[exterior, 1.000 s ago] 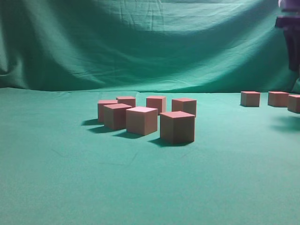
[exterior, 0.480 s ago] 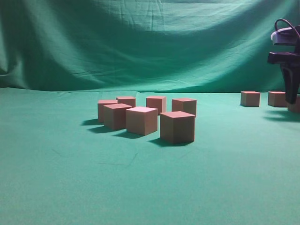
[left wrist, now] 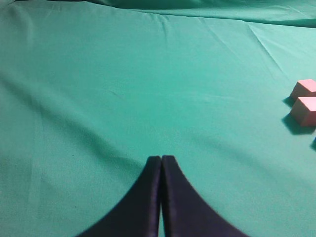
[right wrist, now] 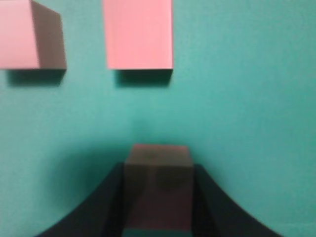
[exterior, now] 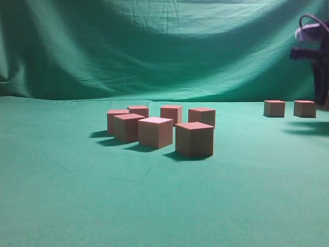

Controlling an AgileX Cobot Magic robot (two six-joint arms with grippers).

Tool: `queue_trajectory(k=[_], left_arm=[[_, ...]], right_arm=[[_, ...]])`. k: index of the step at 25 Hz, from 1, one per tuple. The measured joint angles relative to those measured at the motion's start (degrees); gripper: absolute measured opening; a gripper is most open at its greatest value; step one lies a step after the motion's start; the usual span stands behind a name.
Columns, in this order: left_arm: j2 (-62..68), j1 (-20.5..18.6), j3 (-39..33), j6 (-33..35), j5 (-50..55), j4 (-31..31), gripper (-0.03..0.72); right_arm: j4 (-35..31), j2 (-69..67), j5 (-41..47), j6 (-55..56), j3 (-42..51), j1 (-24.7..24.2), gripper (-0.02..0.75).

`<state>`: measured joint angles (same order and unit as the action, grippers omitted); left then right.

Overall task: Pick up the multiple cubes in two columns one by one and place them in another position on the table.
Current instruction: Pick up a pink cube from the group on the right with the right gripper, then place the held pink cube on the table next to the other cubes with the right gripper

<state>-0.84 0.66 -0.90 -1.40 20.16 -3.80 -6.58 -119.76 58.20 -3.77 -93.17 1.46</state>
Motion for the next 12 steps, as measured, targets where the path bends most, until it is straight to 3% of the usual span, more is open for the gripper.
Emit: queue_trajectory(k=[5,12], left_arm=[[0.00,0.00,0.00,0.00,0.00,0.00,0.000],[0.00,0.00,0.00,0.00,0.00,0.00,0.000]], right_arm=[[-4.48,4.38,10.70,0.00,-6.56,0.00,0.274],[-5.82,15.14,12.69,-0.04,-5.26,2.17,0.274]])
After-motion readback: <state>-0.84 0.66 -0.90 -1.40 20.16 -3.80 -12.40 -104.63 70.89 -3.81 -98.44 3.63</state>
